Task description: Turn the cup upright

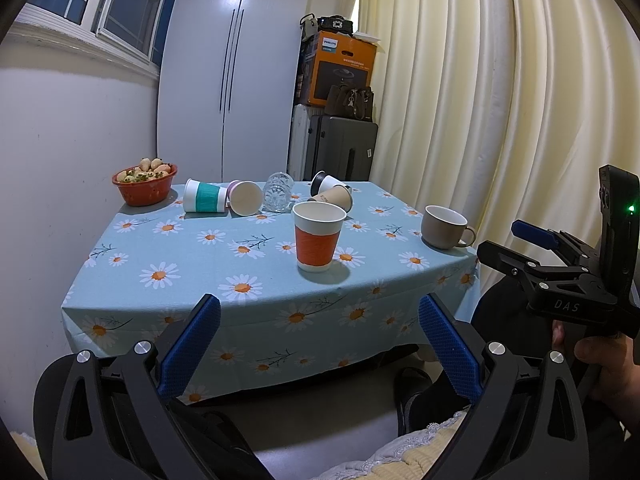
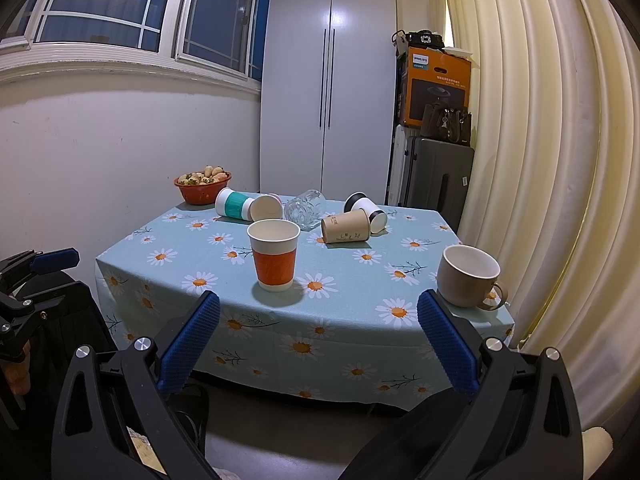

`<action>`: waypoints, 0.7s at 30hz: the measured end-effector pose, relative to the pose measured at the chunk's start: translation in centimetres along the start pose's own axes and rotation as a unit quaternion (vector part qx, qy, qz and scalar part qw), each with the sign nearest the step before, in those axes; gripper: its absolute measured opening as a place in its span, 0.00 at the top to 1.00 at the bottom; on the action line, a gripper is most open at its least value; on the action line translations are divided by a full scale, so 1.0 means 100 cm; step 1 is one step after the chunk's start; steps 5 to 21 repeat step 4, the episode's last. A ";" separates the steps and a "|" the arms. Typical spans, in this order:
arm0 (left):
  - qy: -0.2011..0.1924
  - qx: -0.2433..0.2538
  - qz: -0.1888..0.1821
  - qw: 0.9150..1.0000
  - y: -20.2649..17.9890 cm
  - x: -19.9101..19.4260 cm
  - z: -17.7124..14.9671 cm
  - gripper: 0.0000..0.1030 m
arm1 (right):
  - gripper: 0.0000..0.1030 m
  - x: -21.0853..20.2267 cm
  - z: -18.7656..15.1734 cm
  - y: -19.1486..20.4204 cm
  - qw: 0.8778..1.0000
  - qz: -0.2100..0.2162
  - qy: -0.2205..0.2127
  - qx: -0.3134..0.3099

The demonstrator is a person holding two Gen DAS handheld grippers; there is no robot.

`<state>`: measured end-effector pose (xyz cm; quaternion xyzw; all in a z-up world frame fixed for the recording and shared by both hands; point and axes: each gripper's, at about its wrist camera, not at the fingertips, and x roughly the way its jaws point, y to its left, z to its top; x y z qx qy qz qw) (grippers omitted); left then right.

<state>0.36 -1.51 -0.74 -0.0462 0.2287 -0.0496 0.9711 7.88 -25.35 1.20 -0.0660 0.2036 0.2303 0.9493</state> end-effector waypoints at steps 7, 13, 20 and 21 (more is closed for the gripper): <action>0.001 0.000 0.000 1.000 0.000 0.000 0.000 0.06 | 0.05 0.000 0.000 0.000 1.000 0.000 0.000 -0.001; 0.001 0.000 0.000 1.000 0.000 0.000 0.000 0.06 | 0.05 0.000 0.000 0.000 1.000 0.000 0.000 -0.001; 0.001 0.000 0.000 1.000 0.000 0.000 0.000 0.06 | 0.05 0.000 0.000 0.000 1.000 0.000 0.000 -0.001; 0.001 0.000 0.000 1.000 0.000 0.000 0.000 0.06 | 0.05 0.000 0.000 0.000 1.000 0.000 0.000 -0.001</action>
